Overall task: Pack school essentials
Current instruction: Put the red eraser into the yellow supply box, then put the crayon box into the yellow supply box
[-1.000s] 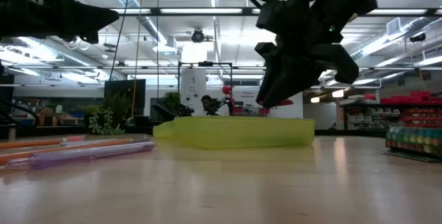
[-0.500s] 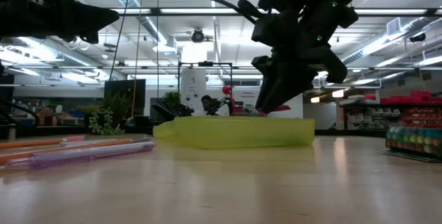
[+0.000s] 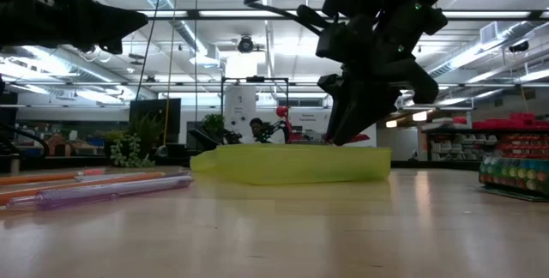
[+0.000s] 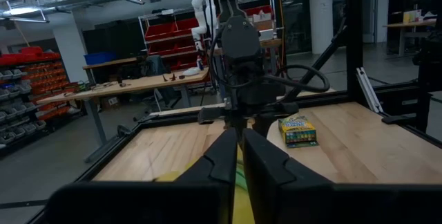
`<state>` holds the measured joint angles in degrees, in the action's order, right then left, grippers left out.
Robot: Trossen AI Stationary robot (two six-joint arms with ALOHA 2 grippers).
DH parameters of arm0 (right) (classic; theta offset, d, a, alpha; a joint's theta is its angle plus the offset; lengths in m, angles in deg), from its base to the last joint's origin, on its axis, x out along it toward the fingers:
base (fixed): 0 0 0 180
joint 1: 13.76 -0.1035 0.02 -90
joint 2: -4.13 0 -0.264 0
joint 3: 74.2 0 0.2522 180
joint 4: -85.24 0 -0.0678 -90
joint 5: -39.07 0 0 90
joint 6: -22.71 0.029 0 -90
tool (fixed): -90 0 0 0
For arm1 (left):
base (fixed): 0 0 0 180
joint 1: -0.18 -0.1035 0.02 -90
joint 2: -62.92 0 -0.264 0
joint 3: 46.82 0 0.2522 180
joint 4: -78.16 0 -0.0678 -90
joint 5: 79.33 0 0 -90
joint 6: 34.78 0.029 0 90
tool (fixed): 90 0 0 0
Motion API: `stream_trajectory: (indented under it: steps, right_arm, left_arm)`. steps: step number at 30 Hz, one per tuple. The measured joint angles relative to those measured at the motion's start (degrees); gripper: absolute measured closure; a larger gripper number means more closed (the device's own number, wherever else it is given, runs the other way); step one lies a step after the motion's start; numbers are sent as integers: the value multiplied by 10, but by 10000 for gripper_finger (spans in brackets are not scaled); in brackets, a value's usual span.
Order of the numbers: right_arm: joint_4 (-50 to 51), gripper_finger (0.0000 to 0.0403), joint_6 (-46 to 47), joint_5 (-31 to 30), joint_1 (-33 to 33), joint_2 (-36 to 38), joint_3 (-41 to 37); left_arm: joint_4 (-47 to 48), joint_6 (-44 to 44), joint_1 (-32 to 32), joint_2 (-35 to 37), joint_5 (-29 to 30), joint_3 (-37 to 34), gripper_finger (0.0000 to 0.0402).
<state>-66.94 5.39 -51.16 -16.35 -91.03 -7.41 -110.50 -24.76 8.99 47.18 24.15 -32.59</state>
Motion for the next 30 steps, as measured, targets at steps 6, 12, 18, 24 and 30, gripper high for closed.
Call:
stream_trajectory:
  steps: [6, 12, 18, 24, 30]
  right_arm:
    - [0, 287, 7, 0, 0, 0, 0]
    - [0, 261, 10, 0, 0, 0, 0]
    - [13, 258, 40, 1, -10, 11, 0]
    - [32, 258, 95, 3, -41, 44, 0]
    - [81, 258, 205, 2, -76, 46, 0]
  left_arm:
    - [0, 0, 0, 0, 0, 0, 369]
    - [0, 0, 0, 0, 0, 0, 376]
    - [0, 0, 0, 0, 0, 0, 371]
    - [0, 0, 0, 0, 0, 0, 366]
    - [0, 0, 0, 0, 0, 0, 373]
